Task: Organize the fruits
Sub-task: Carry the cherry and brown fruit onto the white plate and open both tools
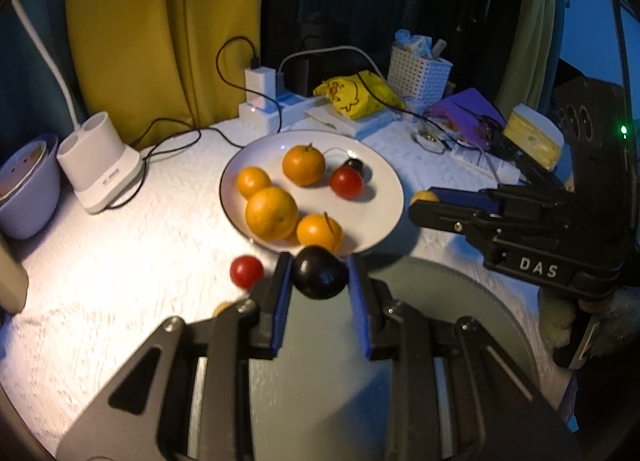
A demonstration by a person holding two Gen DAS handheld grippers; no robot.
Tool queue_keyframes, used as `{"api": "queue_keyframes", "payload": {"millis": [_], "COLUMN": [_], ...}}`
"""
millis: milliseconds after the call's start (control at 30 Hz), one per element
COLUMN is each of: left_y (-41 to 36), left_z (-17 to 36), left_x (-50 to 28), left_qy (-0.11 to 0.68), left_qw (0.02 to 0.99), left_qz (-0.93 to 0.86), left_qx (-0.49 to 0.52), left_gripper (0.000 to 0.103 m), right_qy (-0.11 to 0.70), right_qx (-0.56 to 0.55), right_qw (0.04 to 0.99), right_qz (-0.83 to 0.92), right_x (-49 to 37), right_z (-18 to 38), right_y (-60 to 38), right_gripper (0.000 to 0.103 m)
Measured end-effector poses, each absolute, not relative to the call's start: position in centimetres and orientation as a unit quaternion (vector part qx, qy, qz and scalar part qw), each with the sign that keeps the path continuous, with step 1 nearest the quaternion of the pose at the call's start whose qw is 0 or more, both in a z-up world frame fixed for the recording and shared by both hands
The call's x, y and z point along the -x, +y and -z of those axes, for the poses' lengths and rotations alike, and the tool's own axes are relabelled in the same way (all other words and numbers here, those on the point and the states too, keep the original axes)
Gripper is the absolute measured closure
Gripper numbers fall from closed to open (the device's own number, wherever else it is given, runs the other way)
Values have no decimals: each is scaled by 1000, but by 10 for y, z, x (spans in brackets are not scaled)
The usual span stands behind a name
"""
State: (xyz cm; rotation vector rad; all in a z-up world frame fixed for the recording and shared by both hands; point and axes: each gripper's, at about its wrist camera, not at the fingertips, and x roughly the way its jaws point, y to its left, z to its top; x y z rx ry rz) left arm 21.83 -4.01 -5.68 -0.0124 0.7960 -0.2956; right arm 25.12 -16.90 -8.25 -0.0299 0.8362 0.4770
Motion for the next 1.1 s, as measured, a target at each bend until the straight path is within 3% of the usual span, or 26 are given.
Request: {"api": "queue_keyframes", "payload": {"millis": [1100], "left_y": [-37], "left_z": [71], "left_x": [-343], "left_qy": [398], "left_qw": [910], "left_qz": [113], "left_qx": [39], "left_gripper": [74], "right_qy": [403], "right_qx": [8], "right_qw": [891], "right_qz": [-209], "right_x": [-357], "right_z": [100], "right_y": [-165], "right_gripper": [77]}}
